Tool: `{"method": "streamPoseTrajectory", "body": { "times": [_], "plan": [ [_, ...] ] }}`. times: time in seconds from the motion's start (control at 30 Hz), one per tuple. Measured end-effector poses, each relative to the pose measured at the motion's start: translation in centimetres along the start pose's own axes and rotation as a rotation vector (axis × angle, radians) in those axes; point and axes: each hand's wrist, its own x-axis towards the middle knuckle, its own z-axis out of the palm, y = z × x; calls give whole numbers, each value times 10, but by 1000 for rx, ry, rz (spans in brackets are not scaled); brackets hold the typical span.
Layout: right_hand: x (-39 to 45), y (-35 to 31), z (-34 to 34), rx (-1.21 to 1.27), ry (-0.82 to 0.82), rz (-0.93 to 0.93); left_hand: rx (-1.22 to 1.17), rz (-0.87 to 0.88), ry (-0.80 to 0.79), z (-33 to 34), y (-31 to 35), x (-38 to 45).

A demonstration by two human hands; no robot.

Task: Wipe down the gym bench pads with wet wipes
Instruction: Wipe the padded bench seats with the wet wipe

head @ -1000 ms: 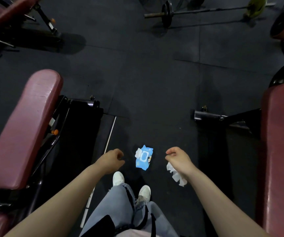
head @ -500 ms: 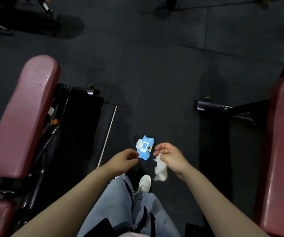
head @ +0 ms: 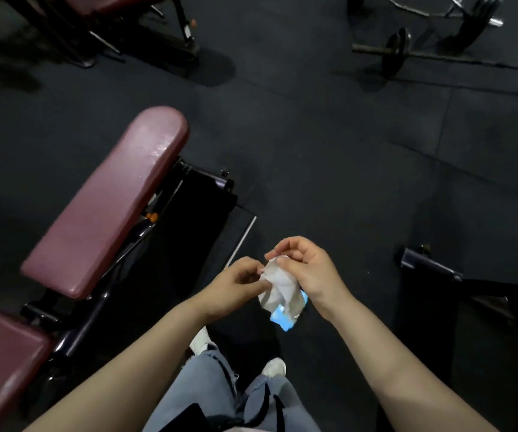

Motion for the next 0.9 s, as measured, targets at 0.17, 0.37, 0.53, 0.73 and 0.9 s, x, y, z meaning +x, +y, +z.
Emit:
{"method": "streamPoseTrajectory", "body": {
  "times": [0.17, 0.37, 0.53, 0.73, 0.9],
  "plan": [
    [51, -22, 63, -68, 51, 41, -26, 36, 110, -78, 14, -5],
    [105, -43, 144, -35, 56, -8, -77, 57, 336, -180, 19, -23],
    [138, -65, 218, -2, 50, 7, -341, 51, 494, -244, 18, -39],
    [150, -74, 285, -394, -284, 35, -521, 19, 500, -297, 20, -47],
    [170, -82, 311, -345, -274, -97, -530, 35, 494, -331, 12, -49]
  ]
}}
